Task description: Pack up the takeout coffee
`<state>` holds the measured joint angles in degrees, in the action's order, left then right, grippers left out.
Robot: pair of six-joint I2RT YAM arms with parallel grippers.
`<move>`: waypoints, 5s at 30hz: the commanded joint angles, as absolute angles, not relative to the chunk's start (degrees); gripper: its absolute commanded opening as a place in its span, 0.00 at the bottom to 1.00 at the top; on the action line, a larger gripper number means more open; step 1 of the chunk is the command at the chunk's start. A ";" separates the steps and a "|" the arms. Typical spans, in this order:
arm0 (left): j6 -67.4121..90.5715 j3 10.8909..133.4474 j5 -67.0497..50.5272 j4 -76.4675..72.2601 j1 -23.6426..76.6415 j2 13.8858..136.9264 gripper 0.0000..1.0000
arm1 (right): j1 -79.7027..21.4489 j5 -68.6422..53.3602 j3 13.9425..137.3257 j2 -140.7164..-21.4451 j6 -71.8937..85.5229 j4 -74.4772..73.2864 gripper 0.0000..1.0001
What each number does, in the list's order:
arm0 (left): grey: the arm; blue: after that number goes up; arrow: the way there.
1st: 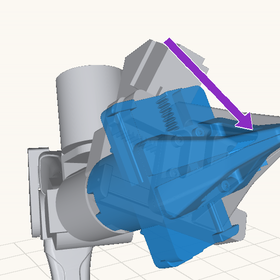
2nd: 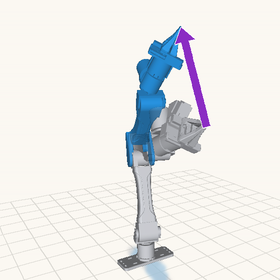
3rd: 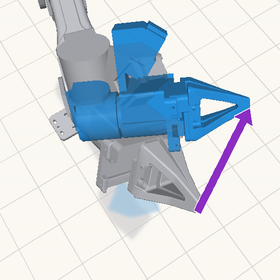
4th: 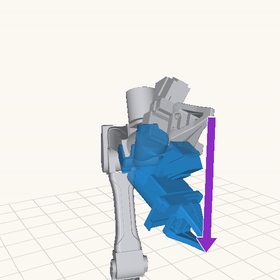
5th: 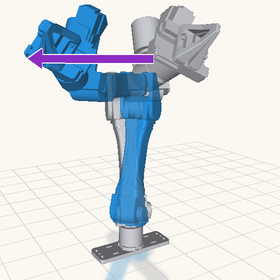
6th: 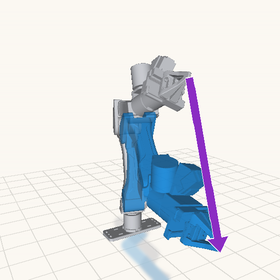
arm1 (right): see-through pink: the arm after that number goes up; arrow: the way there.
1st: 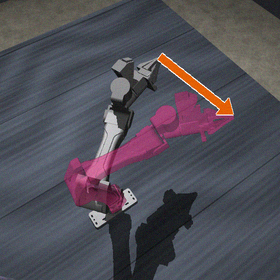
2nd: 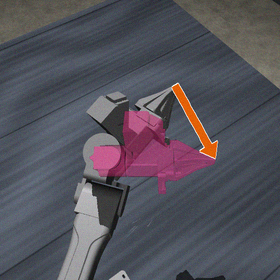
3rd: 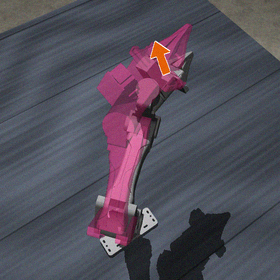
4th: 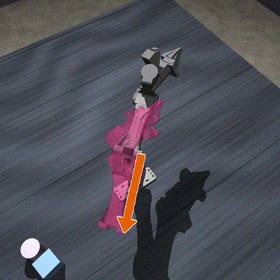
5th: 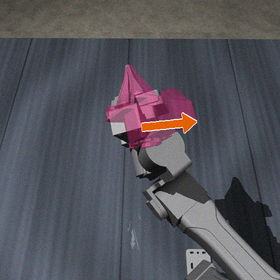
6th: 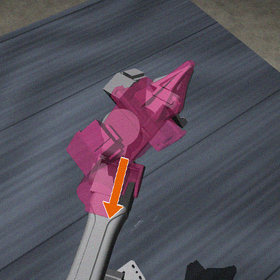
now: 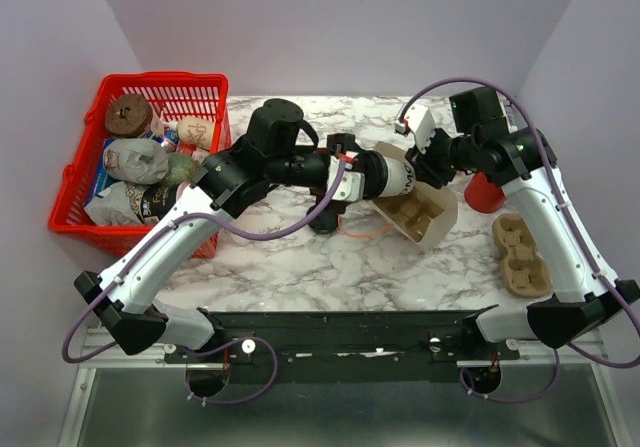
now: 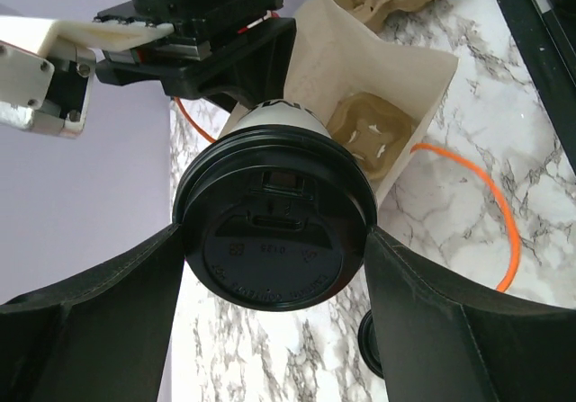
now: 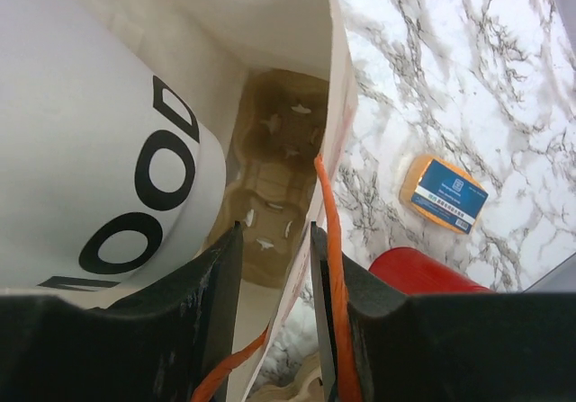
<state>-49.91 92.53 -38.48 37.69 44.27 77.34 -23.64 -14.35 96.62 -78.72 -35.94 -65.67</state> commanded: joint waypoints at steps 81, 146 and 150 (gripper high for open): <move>-67.06 87.28 -11.43 23.47 56.08 95.63 0.00 | -29.00 -14.94 77.96 -68.03 -40.96 -48.87 0.01; -72.95 88.86 -9.31 28.48 56.07 104.15 0.00 | -29.09 -24.87 79.28 -68.03 -31.64 -47.72 0.00; -73.74 88.42 -10.20 28.65 55.99 104.59 0.00 | -29.09 -25.66 78.84 -67.68 -32.87 -48.95 0.01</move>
<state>-72.16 89.19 -6.92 29.56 55.72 104.71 -28.45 -21.76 79.44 -68.90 -31.51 -46.98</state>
